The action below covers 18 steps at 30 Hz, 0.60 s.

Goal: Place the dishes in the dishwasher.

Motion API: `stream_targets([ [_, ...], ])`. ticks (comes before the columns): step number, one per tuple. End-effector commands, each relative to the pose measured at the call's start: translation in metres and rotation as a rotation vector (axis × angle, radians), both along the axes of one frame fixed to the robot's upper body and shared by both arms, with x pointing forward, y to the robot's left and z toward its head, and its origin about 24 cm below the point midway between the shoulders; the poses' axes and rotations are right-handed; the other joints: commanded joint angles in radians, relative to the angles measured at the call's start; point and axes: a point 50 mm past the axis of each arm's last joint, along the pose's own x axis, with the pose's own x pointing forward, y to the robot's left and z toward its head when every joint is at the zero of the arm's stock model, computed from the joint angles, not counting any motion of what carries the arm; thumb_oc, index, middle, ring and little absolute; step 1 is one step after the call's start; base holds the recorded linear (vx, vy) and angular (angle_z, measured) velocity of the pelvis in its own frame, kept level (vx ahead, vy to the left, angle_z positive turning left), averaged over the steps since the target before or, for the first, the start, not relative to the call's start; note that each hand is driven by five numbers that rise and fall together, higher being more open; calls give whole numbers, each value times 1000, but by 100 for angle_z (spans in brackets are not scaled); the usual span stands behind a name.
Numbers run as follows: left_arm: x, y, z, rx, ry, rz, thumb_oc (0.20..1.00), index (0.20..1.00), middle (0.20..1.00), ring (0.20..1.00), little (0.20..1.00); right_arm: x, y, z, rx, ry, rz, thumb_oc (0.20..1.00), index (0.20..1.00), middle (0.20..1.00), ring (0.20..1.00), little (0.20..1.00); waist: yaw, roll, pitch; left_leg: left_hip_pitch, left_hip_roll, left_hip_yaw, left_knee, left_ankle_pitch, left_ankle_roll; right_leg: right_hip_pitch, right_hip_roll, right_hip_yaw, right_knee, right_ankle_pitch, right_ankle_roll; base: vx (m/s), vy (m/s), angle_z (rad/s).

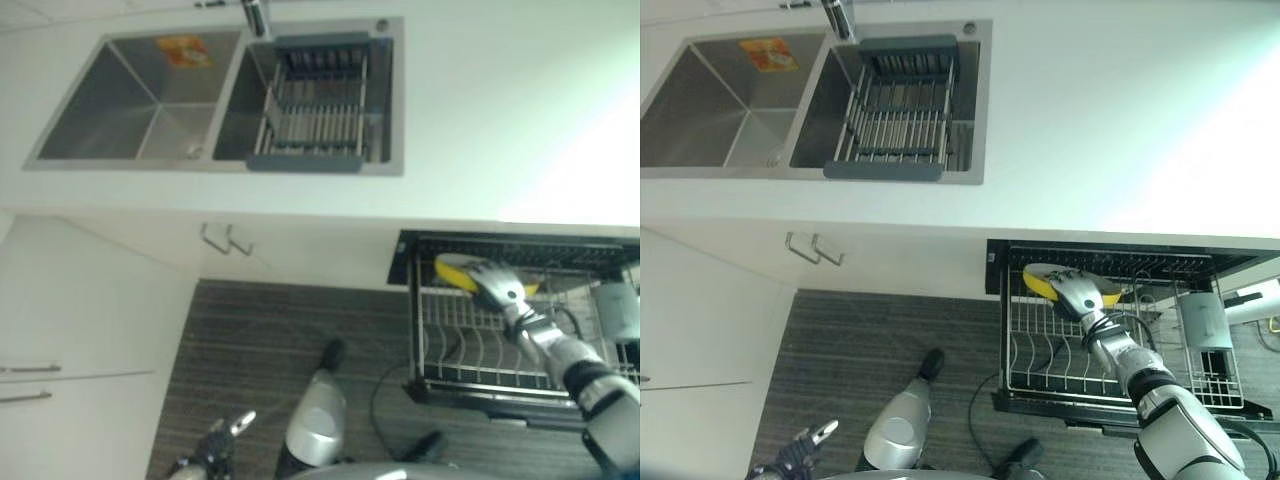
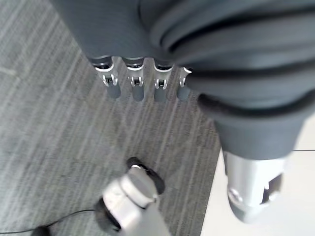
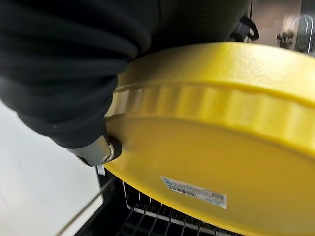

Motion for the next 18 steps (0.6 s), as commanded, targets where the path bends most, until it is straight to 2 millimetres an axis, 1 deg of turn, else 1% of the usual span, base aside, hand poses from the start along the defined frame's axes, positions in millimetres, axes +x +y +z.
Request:
stream_targets([
  [1, 3, 11, 4, 30, -11, -13, 1000, 1000, 1000, 1000, 1000, 19, 7, 29, 16, -70, 50, 200, 200, 200, 200, 200, 0, -14, -32, 1, -28, 81, -30, -69, 32, -30, -4, 83, 38, -63, -19, -79, -15, 0],
  [4, 11, 10, 6, 28, -34, -13, 1000, 1000, 1000, 1000, 1000, 27, 1, 39, 47, -52, -4, 200, 200, 200, 200, 200, -8, -12, -23, -8, -30, 86, -34, -68, 34, -53, -4, 94, 42, -62, -22, -101, 16, 0],
  [7, 14, 9, 7, 24, -49, -2, 1000, 1000, 1000, 1000, 1000, 27, -2, 36, 27, -8, -27, 200, 200, 200, 200, 200, -15, -16, -19, -12, -29, 91, -35, -69, 34, -65, -5, 100, 46, -61, -22, -66, 26, -2],
  [10, 23, 9, 10, 23, -68, -9, 1000, 1000, 1000, 1000, 1000, 27, -9, 31, 48, 71, -92, 200, 200, 200, 200, 200, -19, -22, -12, -18, -31, 92, -37, -69, 36, -77, -8, 102, 44, -54, -19, -94, -4, 0],
  [13, 26, 9, 11, 23, -74, -6, 1000, 1000, 1000, 1000, 1000, 28, -11, 27, 47, 153, -127, 200, 200, 200, 200, 200, -22, -24, -10, -19, -29, 95, -37, -69, 35, -84, -9, 103, 44, -50, -19, -58, -4, 0],
  [16, 30, 12, 12, 34, -76, -5, 1000, 1000, 1000, 1000, 1000, 27, -14, 18, 50, 246, -196, 200, 200, 200, 200, 200, -20, -32, -9, -25, -26, 97, -37, -67, 33, -88, -8, 103, 34, -41, -16, -74, -29, 0],
  [17, 31, 12, 13, 37, -75, -4, 1000, 1000, 1000, 1000, 1000, 26, -19, 13, 45, 296, -260, 576, 576, 576, 576, 576, -20, -34, -9, -26, -25, 99, -37, -67, 32, -91, -8, 103, 32, -39, -16, -55, -11, 0],
  [18, 32, 13, 13, 39, -74, -2, 1000, 1000, 1000, 1000, 1000, 25, -20, 9, 30, 328, -284, 940, 940, 940, 940, 940, -21, -35, -8, -27, -25, 100, -37, -66, 32, -92, -7, 105, 31, -38, -16, -53, -6, 0],
])
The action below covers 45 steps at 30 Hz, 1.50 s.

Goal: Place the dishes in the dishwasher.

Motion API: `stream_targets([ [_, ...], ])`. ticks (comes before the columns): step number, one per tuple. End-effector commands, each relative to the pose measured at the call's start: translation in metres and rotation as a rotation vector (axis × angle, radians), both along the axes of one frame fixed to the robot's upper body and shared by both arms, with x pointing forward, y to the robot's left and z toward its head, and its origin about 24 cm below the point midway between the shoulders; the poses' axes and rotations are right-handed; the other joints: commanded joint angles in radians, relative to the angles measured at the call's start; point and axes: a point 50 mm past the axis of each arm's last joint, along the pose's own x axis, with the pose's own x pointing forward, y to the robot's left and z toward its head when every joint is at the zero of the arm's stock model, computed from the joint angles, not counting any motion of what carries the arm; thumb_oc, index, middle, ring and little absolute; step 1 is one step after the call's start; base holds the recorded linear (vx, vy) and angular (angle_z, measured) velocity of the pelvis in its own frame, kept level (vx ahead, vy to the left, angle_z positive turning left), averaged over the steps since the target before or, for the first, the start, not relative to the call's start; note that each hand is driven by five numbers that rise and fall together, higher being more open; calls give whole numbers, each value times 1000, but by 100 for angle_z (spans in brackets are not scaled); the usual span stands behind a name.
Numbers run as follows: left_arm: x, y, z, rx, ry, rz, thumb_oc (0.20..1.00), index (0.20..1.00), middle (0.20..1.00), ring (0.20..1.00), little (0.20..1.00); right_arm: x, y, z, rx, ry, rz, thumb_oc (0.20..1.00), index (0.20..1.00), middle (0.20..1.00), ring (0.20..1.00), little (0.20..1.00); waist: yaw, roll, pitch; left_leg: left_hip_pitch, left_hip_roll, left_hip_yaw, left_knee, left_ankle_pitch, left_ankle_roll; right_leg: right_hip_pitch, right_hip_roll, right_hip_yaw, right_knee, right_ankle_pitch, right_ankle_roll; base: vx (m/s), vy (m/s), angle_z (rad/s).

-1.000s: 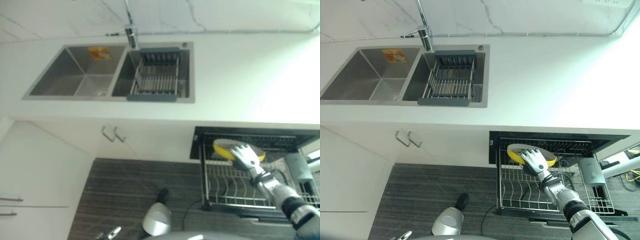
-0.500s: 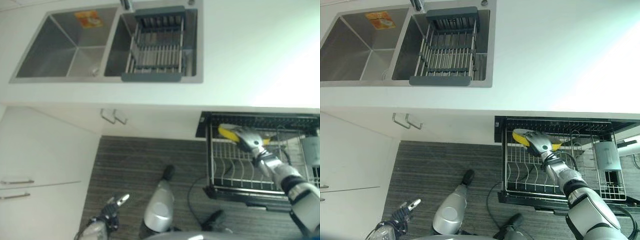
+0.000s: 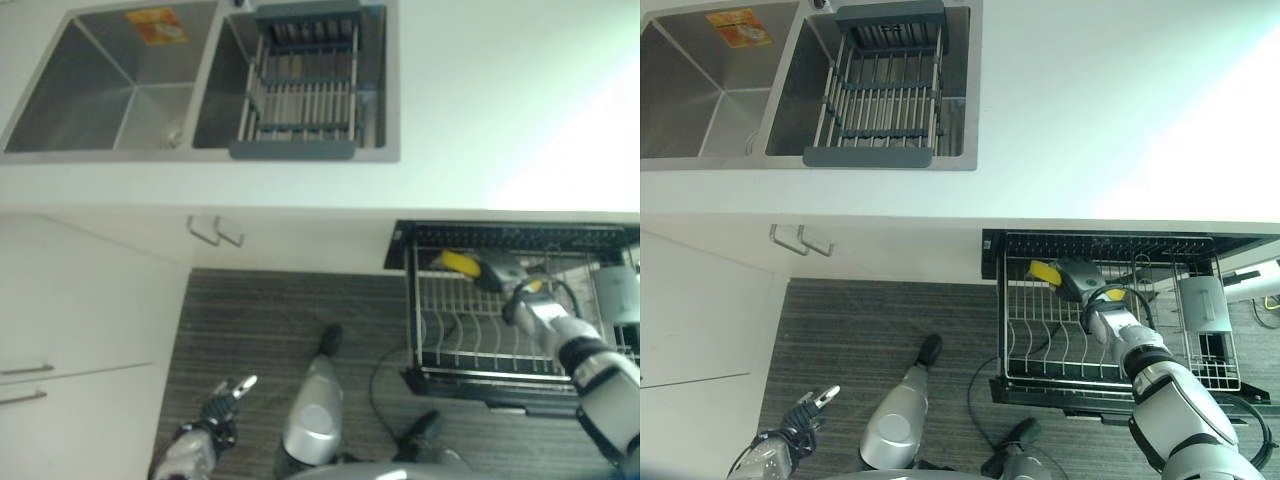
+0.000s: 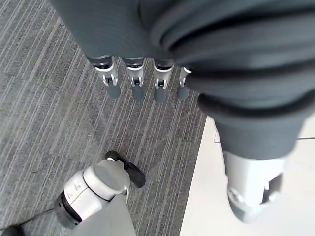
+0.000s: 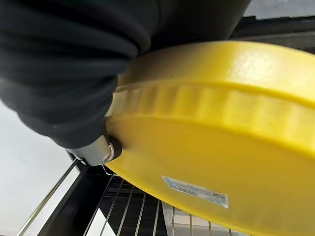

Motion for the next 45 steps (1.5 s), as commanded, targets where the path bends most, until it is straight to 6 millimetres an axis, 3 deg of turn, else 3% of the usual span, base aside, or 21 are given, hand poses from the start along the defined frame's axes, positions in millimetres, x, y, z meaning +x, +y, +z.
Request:
stream_targets([
  [1, 11, 7, 4, 41, 5, -31, 1000, 1000, 1000, 1000, 1000, 1, -16, -3, -62, 122, -117, 1000, 1000, 1000, 1000, 1000, 2, -5, -21, -14, -26, 94, -31, -68, 30, -74, -6, 102, 30, -44, -11, -48, -7, 0],
  [8, 14, 7, 4, 48, 26, -33, 1000, 1000, 1000, 1000, 1000, -8, -19, -25, 82, 257, -318, 1000, 1000, 1000, 1000, 1000, -6, -16, -33, 3, -23, 101, -31, -72, 27, -66, -6, 107, 24, -38, -11, -10, 1, 0],
  [15, 9, 6, 0, 44, 57, -19, 1000, 1000, 1000, 1000, 1000, -11, -2, -32, 226, 192, -278, 1000, 1000, 1000, 1000, 1000, -26, -36, -58, 24, -25, 100, -31, -80, 32, -59, -4, 132, 21, -32, -9, 9, 28, -3],
  [18, 0, 5, -4, 42, 86, -11, 1000, 1000, 1000, 1000, 1000, -18, 3, -40, 396, 183, -305, 1000, 1000, 1000, 1000, 1000, -42, -41, -76, 37, -23, 102, -31, -85, 31, -51, -4, 141, 16, -35, -11, 56, 76, -14],
  [23, -13, 12, -7, 96, 153, -62, 1000, 1000, 1000, 1000, 1000, -56, -26, -61, 702, 149, -522, 1000, 1000, 1000, 1000, 1000, -53, -67, -119, 69, -25, 101, -31, -96, 31, -15, -8, 124, 13, -37, -4, 119, -3, 1],
  [27, -25, 19, -9, 109, 200, -57, 1000, 1000, 1000, 1000, 1000, -68, -44, -64, 827, 140, -656, 1000, 1000, 1000, 1000, 1000, -89, -83, -149, 110, -16, 131, -31, -111, 34, -1, 1, 152, 12, -37, -3, 137, 10, 0],
  [32, -50, 20, -15, 93, 246, 8, 1000, 1000, 1000, 1000, 1000, -83, -65, -56, 1013, 117, -775, 1000, 1000, 1000, 1000, 1000, -164, -100, -178, 169, 0, 191, -31, -141, 36, 14, 8, 204, 12, -41, -2, 130, 46, -35],
  [35, -62, 23, -16, 98, 263, 59, 1000, 1000, 1000, 1000, 1000, -94, -59, -53, 1218, 136, -791, 1000, 1000, 1000, 1000, 1000, -222, -113, -187, 204, 16, 242, -31, -158, 33, 20, 5, 224, 16, -42, 2, 94, 1, -38],
  [41, -82, 19, -20, 70, 282, 134, 1000, 1000, 1000, 1000, 1000, -120, -56, -52, 1302, -84, -888, 1000, 1000, 1000, 1000, 1000, -303, -107, -206, 238, 26, 306, -31, -176, 36, 14, -2, 265, 19, -45, 8, 65, 25, -39],
  [45, -83, 10, -24, 56, 291, 145, 1000, 1000, 1000, 1000, 1000, -134, -49, -78, 1343, -53, -1053, 1000, 1000, 1000, 1000, 1000, -320, -96, -208, 256, 31, 323, -31, -181, 37, 13, 0, 282, 22, -47, 4, 34, 25, -19],
])
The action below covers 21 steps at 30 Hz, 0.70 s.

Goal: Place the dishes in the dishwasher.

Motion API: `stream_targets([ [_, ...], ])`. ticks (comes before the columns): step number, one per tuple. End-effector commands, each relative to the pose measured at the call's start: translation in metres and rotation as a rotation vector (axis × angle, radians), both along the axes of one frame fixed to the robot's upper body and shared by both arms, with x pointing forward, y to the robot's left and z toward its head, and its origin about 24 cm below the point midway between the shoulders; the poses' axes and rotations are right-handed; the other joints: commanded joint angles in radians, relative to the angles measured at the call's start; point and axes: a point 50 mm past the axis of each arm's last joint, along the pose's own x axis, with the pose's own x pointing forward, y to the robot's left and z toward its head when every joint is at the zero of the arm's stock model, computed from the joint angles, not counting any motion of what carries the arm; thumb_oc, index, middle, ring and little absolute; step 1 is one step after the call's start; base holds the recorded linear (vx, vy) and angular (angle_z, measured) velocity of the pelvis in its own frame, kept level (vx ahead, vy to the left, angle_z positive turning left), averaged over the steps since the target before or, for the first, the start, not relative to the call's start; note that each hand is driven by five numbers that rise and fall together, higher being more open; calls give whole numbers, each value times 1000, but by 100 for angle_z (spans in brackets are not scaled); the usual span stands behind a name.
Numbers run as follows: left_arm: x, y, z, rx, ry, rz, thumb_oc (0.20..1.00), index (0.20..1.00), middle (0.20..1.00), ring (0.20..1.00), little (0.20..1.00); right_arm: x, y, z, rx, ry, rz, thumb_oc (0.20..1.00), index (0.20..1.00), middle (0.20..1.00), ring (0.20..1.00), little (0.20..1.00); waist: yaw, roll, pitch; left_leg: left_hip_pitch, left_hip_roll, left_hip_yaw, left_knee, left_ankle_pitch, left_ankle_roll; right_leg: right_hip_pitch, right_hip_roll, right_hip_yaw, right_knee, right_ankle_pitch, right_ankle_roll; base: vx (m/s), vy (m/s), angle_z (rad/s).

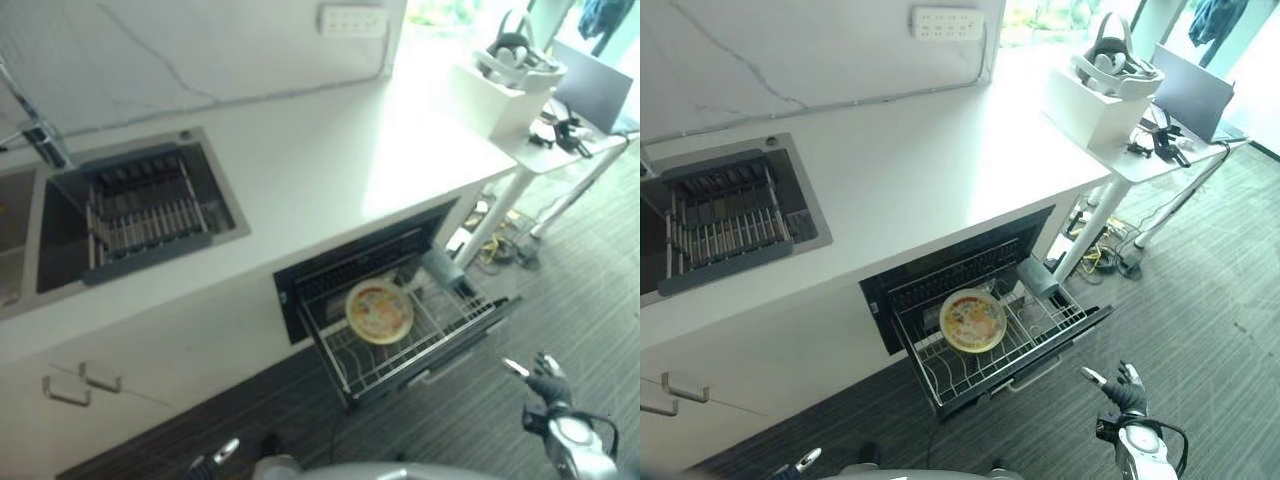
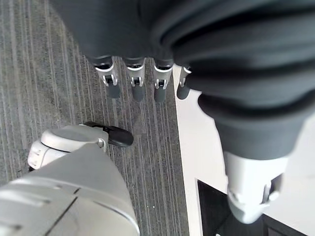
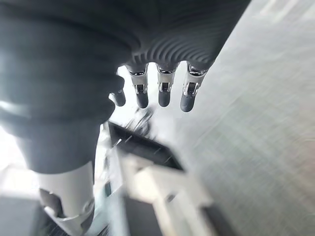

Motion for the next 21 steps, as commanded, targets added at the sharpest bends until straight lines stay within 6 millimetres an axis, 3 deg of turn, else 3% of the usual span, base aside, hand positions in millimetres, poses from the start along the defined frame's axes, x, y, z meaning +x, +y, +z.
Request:
stream_targets([
  [1, 6, 2, 0, 37, 3, 9, 1000, 1000, 1000, 1000, 1000, 39, 2, 16, 18, -132, -66, 1000, 1000, 1000, 1000, 1000, 31, 22, 41, 61, 1, 86, 5, -142, 26, -9, 14, 10, 22, -59, 6, 54, -11, -15],
  [3, 10, 0, -1, 44, 5, 2, 1000, 1000, 1000, 1000, 1000, 26, 10, -7, 109, -56, -123, 1000, 1000, 1000, 1000, 1000, 39, 21, 37, 73, 2, 89, 5, -147, 28, 4, 16, 13, 17, -63, 2, 67, -37, -12],
  [6, 13, 1, 0, 50, 13, -5, 1000, 1000, 1000, 1000, 1000, 16, 15, -23, 210, -21, -196, 1000, 1000, 1000, 1000, 1000, 47, 24, 35, 81, 2, 87, 5, -146, 27, 14, 17, 8, 16, -65, -2, 59, -25, -4],
  [8, 14, 1, -1, 51, 24, -16, 1000, 1000, 1000, 1000, 1000, 10, 15, -30, 150, 30, -196, 1000, 1000, 1000, 1000, 1000, 56, 29, 32, 86, 0, 82, 5, -146, 27, 21, 18, 3, 15, -67, -5, 60, -14, -3],
  [14, 15, -3, -2, 44, 47, -54, 1000, 1000, 1000, 1000, 1000, 11, 22, -40, 181, 106, -207, 1000, 1000, 1000, 1000, 1000, 94, 50, 27, 92, -9, 60, 5, -142, 26, 40, 17, -23, 14, -73, -13, 48, -12, 1],
  [21, 9, 2, 0, 60, 90, -89, 1000, 1000, 1000, 1000, 1000, 12, 7, -39, 190, 147, -276, 1000, 1000, 1000, 1000, 1000, 151, 89, 21, 96, -24, 15, 5, -126, 26, 68, 4, -76, 19, -71, -10, 71, -14, 17],
])
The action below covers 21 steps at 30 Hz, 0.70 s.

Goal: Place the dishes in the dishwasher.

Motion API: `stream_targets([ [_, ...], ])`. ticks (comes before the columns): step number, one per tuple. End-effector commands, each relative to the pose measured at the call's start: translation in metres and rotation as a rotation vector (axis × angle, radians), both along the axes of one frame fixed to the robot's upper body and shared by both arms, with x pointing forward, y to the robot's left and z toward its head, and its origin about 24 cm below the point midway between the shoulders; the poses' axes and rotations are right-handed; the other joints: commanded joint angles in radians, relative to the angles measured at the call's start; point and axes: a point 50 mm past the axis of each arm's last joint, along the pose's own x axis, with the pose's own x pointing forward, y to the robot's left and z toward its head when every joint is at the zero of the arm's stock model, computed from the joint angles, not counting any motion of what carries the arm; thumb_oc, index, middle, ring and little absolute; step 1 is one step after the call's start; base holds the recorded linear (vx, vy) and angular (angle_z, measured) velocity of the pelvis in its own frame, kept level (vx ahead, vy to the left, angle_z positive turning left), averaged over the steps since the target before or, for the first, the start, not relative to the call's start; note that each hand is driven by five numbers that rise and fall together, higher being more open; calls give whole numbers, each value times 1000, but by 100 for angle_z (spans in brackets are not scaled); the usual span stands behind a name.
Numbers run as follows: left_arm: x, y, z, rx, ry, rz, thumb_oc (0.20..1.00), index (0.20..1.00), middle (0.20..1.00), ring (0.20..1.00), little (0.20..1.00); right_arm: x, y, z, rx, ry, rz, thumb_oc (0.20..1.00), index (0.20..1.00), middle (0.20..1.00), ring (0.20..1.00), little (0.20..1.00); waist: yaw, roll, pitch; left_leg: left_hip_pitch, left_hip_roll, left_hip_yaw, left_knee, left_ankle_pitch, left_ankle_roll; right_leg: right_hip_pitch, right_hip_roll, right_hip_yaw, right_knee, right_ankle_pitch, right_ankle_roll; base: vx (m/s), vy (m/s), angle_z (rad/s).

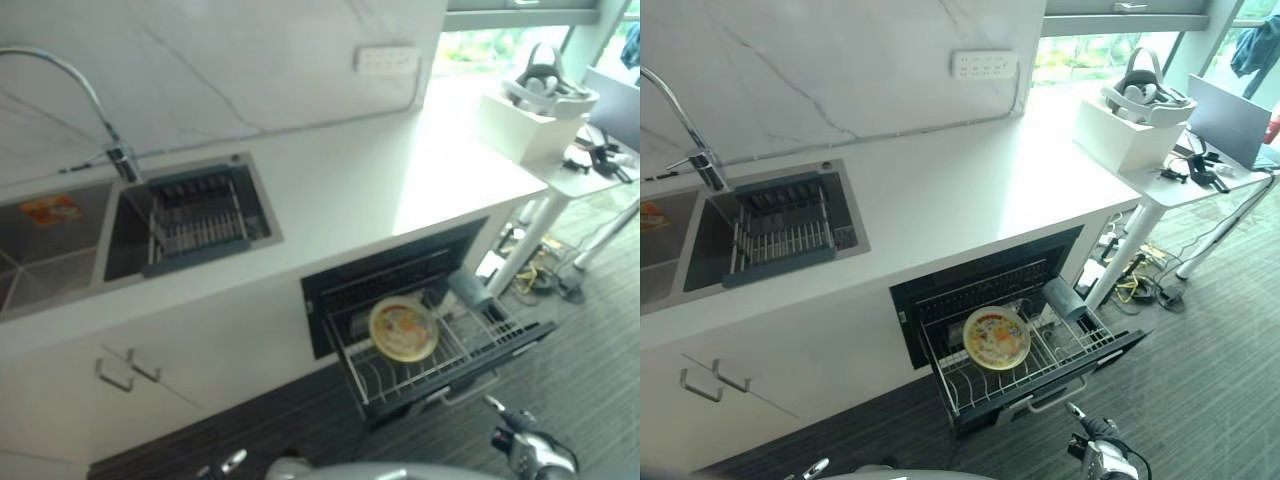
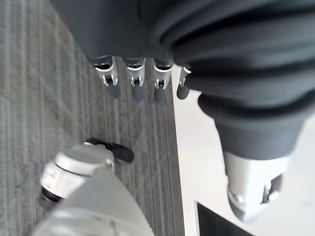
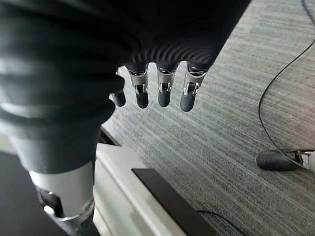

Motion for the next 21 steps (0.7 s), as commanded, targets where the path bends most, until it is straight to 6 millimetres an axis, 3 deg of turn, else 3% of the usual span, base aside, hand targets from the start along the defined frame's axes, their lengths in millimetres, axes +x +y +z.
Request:
stream_targets([
  [1, 25, 9, 4, 34, -20, -54, 1000, 1000, 1000, 1000, 1000, 25, -28, 20, -45, -82, -56, 1000, 1000, 1000, 1000, 1000, 36, 23, 44, 36, -20, 31, 7, -111, 18, -14, 6, -56, 26, -58, -8, 92, -12, 29],
  [4, 21, 11, 5, 26, -3, -74, 1000, 1000, 1000, 1000, 1000, 31, -42, 29, -58, -87, -68, 1000, 1000, 1000, 1000, 1000, 56, 57, 49, 23, -32, 5, 7, -97, 18, -19, -15, -76, 41, -54, 1, 51, 28, 25],
  [9, 22, -3, 2, -34, -4, -114, 1000, 1000, 1000, 1000, 1000, 51, -83, 63, -152, -108, -32, 1000, 1000, 1000, 1000, 1000, 70, 151, 53, -21, -82, -25, 7, -74, 16, -51, -79, -101, 65, -50, 17, 20, 258, 26],
  [13, 22, -26, -4, -130, -23, -99, 1000, 1000, 1000, 1000, 1000, 72, -126, 113, -323, -144, 34, 1000, 1000, 1000, 1000, 1000, 78, 284, 56, -67, -151, -35, 7, -52, 13, -87, -174, -109, 83, -36, 40, 45, 419, 16],
  [15, 15, -32, -6, -149, -14, -113, 1000, 1000, 1000, 1000, 1000, 83, -138, 135, -385, -179, 64, 1000, 1000, 1000, 1000, 1000, 83, 321, 60, -87, -170, -28, 7, -49, 13, -97, -199, -110, 78, -26, 43, 25, 278, 7],
  [18, 8, -35, -7, -175, -20, -119, 1000, 1000, 1000, 1000, 1000, 104, -151, 174, -504, -217, 139, 1000, 1000, 1000, 1000, 1000, 78, 361, 81, -116, -186, -1, 7, -43, 10, -132, -237, -99, 88, -14, 46, -7, 293, 8],
  [21, 5, -37, -7, -189, -32, -148, 1000, 1000, 1000, 1000, 1000, 116, -158, 202, -596, -245, 183, 1000, 1000, 1000, 1000, 1000, 79, 374, 104, -125, -196, 20, 7, -45, 10, -142, -259, -99, 99, -17, 48, 21, 158, 19],
])
